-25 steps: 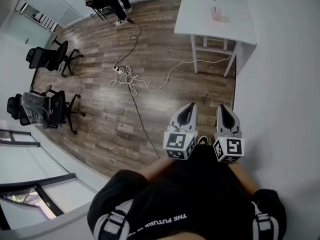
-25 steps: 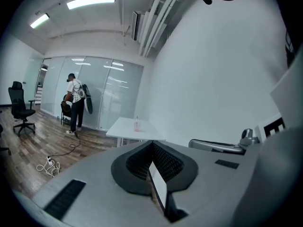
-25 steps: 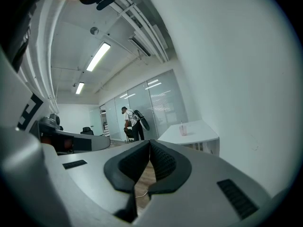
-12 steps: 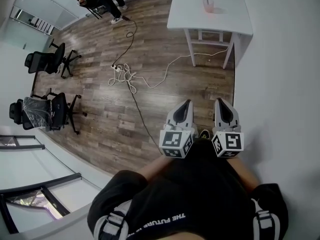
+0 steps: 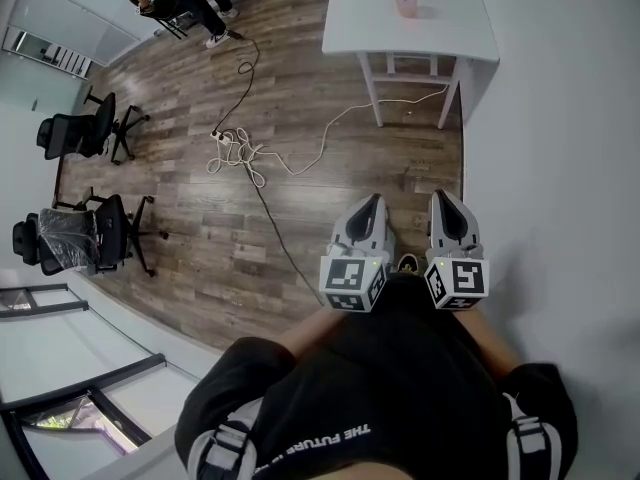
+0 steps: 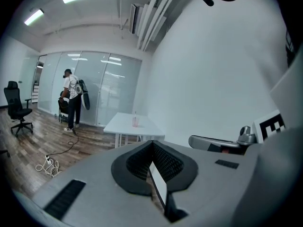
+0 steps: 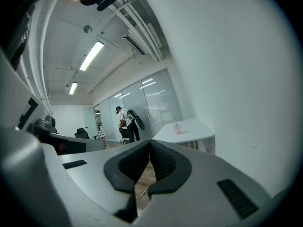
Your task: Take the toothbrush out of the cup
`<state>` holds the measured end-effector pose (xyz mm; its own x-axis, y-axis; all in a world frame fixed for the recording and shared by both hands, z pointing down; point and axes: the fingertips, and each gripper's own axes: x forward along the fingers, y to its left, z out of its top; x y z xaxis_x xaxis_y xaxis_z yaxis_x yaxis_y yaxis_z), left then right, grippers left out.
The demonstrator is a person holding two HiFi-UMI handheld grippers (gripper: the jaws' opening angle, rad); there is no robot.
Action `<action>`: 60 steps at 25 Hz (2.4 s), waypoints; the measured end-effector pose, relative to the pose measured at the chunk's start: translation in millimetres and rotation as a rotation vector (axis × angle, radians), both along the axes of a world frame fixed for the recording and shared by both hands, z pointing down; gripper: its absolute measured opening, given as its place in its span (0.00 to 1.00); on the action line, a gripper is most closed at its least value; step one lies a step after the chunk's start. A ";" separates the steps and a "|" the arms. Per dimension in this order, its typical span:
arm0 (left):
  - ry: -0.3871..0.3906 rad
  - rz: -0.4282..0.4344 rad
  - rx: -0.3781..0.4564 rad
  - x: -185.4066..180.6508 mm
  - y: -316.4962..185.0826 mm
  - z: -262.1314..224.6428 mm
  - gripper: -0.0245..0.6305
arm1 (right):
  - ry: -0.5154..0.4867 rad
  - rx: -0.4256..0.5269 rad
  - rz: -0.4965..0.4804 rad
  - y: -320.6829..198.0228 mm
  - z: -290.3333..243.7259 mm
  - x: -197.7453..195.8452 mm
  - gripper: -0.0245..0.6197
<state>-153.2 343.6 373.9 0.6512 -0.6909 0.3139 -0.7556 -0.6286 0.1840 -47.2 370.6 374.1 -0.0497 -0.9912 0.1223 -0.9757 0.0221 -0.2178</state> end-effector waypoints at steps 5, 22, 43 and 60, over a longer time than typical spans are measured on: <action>0.001 0.010 -0.016 0.2 -30.2 3.1 0.06 | 0.009 -0.017 0.017 -28.7 3.4 1.4 0.06; 0.038 0.040 -0.066 10.9 -170.7 6.2 0.06 | 0.058 -0.078 0.027 -168.5 12.2 5.9 0.06; 0.121 0.060 -0.092 -22.7 -275.8 -0.1 0.06 | 0.075 -0.079 0.067 -262.3 4.5 -26.7 0.06; 0.071 0.044 -0.119 16.1 -320.4 20.6 0.06 | 0.014 -0.109 0.068 -308.7 27.2 16.7 0.06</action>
